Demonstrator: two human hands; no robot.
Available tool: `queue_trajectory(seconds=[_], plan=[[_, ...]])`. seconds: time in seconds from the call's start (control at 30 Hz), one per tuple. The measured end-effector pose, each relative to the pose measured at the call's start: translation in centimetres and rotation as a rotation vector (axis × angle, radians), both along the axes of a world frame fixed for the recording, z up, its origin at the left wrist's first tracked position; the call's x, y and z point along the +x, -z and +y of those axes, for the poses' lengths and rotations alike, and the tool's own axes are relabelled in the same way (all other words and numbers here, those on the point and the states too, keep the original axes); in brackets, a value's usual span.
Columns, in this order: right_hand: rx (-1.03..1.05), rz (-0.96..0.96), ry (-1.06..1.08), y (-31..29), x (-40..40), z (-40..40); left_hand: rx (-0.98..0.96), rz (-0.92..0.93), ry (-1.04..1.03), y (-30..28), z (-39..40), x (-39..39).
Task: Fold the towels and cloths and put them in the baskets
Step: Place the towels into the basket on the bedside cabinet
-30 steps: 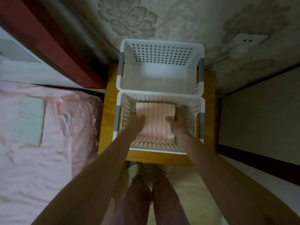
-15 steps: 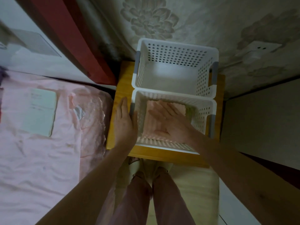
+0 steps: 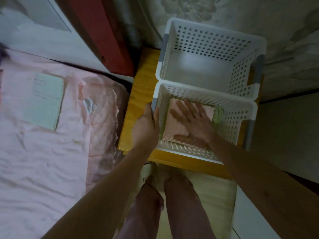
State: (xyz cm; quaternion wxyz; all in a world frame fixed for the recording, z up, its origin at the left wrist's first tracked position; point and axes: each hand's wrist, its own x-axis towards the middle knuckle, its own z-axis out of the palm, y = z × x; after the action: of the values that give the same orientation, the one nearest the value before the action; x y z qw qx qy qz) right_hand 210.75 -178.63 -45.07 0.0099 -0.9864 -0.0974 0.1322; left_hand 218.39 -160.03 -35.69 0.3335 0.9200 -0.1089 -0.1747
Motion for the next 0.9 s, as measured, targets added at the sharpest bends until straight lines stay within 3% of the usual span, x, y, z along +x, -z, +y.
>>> queue_trajectory(seconds=[0.13, 0.33, 0.47, 0.57, 0.73, 0.9], plan=[[0.062, 0.126, 0.037, -2.6, 0.3, 0.7, 0.016, 0.125, 0.054, -0.5, 0.6, 0.4], [0.05, 0.375, 0.094, -10.5, 1.0, 0.1, 0.294, 0.523, 0.179, -5.0, 3.6, 1.4], [0.028, 0.424, 0.001, -18.5, 2.7, 1.7, 0.455, 0.477, 0.142, -11.8, 6.3, -0.5], [0.089, 0.395, -0.128, -23.8, 4.7, 5.7, 0.422, 0.363, -0.021, -17.0, 10.0, -3.4], [0.049, 0.347, -0.402, -30.9, 6.0, 17.7, 0.41, 0.324, -0.315, -24.2, 19.3, -10.5], [0.009, 0.272, -0.707, -36.2, 1.5, 31.7, 0.365, 0.328, -0.652, -28.8, 29.5, -21.9]])
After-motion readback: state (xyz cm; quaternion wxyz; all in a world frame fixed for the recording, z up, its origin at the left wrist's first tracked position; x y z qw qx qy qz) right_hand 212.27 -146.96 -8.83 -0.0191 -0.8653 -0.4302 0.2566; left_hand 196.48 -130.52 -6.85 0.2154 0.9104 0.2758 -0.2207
